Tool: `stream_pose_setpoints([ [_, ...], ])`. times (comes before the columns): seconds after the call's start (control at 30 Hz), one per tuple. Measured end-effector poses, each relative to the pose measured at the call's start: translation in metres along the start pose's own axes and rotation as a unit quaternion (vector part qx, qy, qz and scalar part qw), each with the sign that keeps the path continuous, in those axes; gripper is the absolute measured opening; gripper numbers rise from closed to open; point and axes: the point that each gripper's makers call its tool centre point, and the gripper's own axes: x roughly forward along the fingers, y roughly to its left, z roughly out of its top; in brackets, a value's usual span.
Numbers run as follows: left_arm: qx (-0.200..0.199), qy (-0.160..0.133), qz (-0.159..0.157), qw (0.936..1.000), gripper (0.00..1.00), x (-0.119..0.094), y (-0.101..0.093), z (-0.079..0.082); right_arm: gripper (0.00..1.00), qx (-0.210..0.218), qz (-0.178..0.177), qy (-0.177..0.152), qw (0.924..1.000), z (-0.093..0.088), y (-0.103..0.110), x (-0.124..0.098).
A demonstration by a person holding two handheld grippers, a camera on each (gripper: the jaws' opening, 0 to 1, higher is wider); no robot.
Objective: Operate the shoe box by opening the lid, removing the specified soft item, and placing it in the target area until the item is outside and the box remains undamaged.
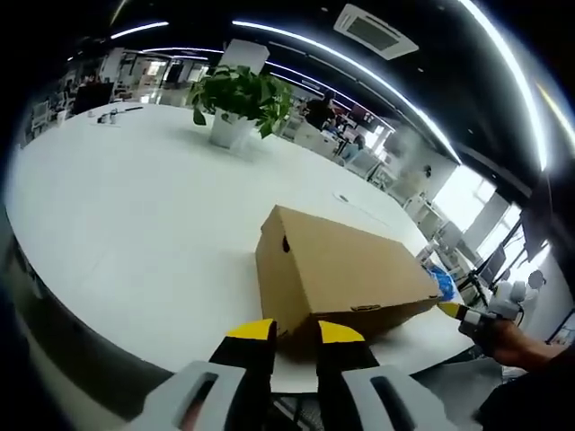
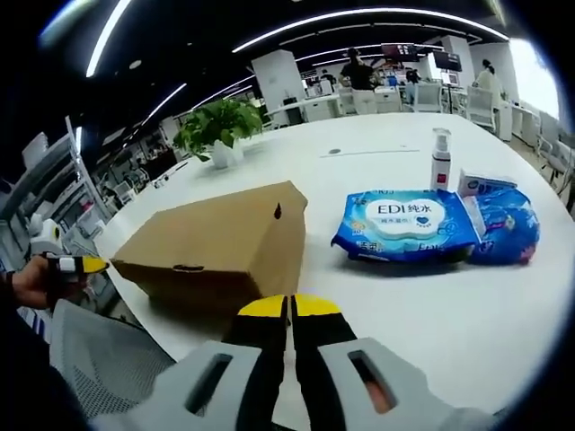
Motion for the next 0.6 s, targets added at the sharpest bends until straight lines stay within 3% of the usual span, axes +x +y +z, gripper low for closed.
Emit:
stream_pose_setpoints([
  [0.2,0.002,-0.001,-0.009,1.0000,0.26,0.005,-0.002,0.010,0.17,0.016,0.018,-0.009,0.9997,0.009,0.006,-0.004],
  [0.6,-0.012,0.020,-0.024,0.9994,0.31,0.016,-0.012,0.005,0.28,0.057,0.058,-0.017,0.9966,0.020,0.017,0.010],
])
